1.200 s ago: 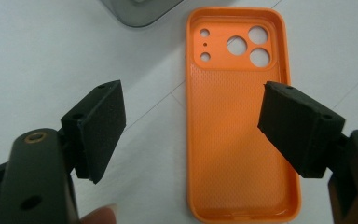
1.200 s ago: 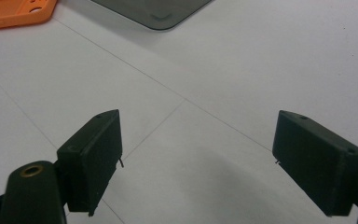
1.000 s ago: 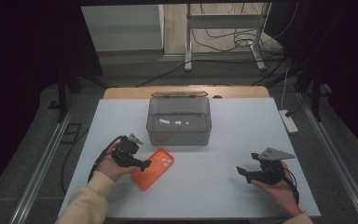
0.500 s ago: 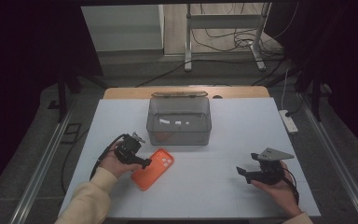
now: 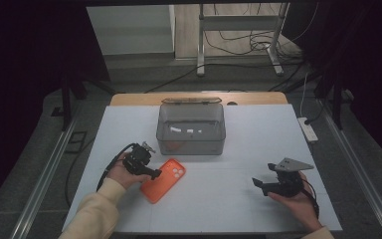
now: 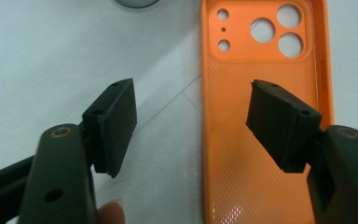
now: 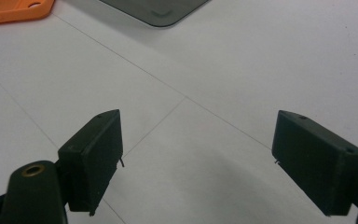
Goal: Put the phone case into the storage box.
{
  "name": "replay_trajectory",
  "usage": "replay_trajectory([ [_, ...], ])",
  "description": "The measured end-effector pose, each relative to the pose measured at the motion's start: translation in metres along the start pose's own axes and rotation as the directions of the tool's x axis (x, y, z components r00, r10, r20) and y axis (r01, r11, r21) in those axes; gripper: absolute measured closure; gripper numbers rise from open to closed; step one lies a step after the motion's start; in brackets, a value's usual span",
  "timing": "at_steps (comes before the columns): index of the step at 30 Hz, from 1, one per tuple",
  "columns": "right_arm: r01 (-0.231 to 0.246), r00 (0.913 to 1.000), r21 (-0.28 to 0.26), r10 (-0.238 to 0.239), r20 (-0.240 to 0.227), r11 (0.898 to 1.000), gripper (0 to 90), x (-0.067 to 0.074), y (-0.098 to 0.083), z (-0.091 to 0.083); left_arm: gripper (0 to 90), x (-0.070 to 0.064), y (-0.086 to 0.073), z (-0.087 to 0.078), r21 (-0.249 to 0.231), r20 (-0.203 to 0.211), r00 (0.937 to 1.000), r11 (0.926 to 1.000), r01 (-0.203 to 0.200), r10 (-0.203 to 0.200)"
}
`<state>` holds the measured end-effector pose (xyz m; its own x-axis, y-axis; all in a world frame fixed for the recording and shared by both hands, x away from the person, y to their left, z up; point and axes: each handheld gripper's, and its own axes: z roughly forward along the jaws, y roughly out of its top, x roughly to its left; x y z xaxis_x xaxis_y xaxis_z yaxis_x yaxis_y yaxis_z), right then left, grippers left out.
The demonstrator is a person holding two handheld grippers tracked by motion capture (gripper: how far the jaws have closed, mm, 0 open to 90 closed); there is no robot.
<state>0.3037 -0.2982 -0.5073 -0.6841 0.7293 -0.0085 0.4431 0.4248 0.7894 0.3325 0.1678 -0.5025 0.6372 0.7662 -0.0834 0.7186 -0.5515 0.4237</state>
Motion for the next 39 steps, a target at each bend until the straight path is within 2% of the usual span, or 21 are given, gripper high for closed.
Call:
replay_trajectory([
  [21,-0.003,1.0,0.003,0.003,-0.005,1.0,16.3,0.0,0.0,0.001,51.0,-0.001,0.002,0.012,0.053,0.021,0.9995,0.9983,-0.022,0.021],
  [26,-0.008,0.9999,0.002,0.008,-0.007,1.0,16.3,-0.001,0.0,0.0,58.2,0.0,0.003,0.011,0.059,0.051,0.9986,0.9981,-0.02,0.016],
  [39,-0.008,0.9999,0.0,0.008,-0.008,1.0,16.4,-0.001,-0.001,0.001,74.5,0.0,0.005,0.011,0.08,0.071,0.9975,0.9967,-0.011,0.005],
])
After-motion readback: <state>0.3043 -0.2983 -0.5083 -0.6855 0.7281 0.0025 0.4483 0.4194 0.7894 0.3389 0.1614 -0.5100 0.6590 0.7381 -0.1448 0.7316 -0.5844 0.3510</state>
